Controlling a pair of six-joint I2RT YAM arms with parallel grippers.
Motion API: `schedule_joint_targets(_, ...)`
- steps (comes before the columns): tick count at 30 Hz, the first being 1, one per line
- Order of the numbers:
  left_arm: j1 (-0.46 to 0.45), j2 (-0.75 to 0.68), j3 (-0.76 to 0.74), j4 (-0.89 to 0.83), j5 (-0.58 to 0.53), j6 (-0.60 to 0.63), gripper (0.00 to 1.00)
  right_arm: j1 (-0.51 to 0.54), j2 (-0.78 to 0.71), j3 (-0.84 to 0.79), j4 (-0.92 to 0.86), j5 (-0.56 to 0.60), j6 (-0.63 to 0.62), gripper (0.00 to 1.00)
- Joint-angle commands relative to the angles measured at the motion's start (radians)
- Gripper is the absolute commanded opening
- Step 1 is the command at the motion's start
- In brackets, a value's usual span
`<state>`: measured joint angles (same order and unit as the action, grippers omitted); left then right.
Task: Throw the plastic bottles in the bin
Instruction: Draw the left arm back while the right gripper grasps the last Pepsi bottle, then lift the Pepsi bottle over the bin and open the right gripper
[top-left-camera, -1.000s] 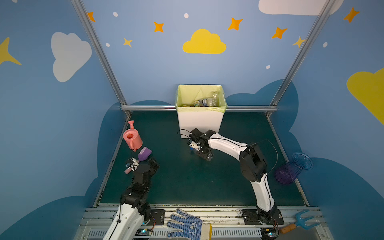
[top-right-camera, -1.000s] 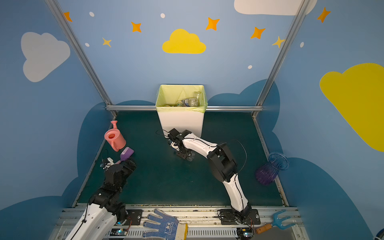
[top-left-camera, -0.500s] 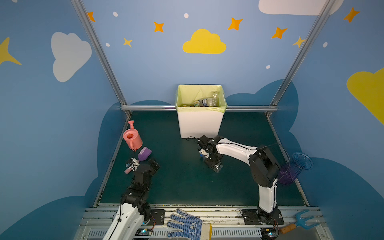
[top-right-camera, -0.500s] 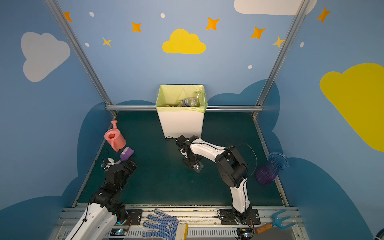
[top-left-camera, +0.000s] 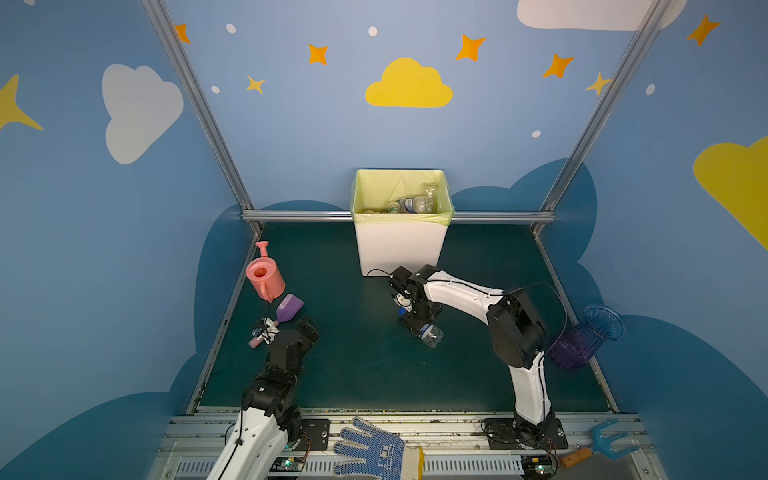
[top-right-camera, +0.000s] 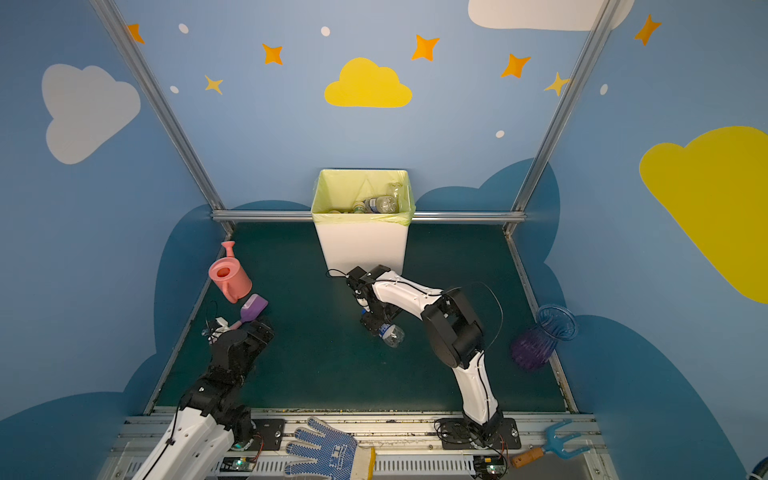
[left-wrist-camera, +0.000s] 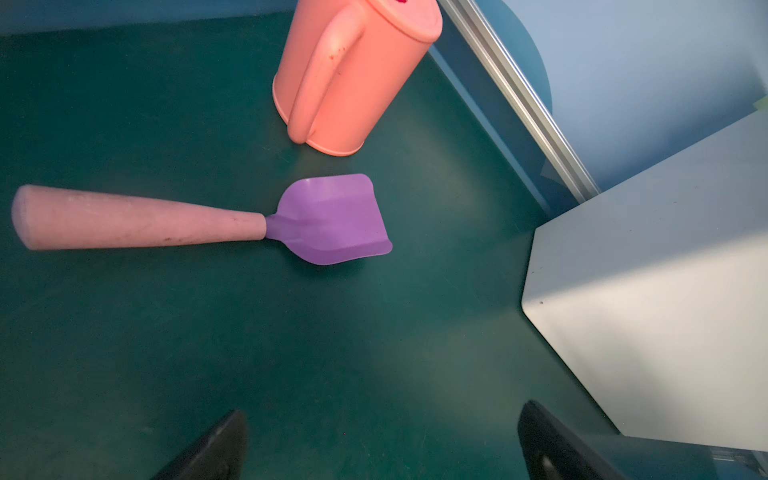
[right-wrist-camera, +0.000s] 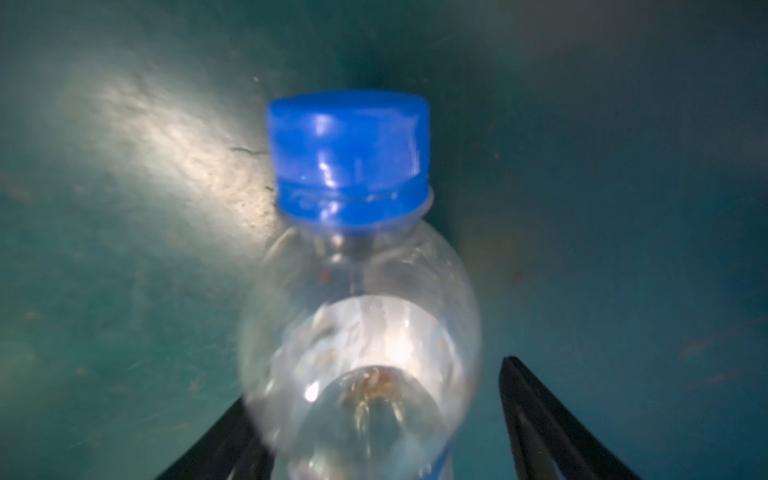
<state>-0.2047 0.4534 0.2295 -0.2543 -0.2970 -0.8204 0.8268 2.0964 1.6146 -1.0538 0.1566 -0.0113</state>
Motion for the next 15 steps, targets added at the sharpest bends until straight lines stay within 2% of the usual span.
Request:
schedule_joint_targets(1,0.003,-0.010,-0.009,-0.014,-0.010,0.001,1.00,0.005,0.046,0.041,-0.065,0.003,0.001,0.79)
schedule_joint_targets(3,0.004,-0.010,-0.009,-0.014,-0.009,0.001,1.00,0.007,0.065,0.062,-0.072,0.012,-0.002,0.75)
schedule_joint_targets(6,0.004,-0.009,-0.009,-0.016,-0.010,0.003,1.00,0.013,0.082,0.087,-0.077,0.017,-0.002,0.60)
schedule_joint_targets(9,0.004,-0.008,-0.009,-0.015,-0.011,0.004,1.00,0.016,0.085,0.104,-0.079,0.009,-0.004,0.51)
schedule_joint_targets(15,0.005,0.009,-0.011,0.001,-0.016,0.013,1.00,0.011,0.011,0.145,-0.071,-0.022,-0.007,0.46)
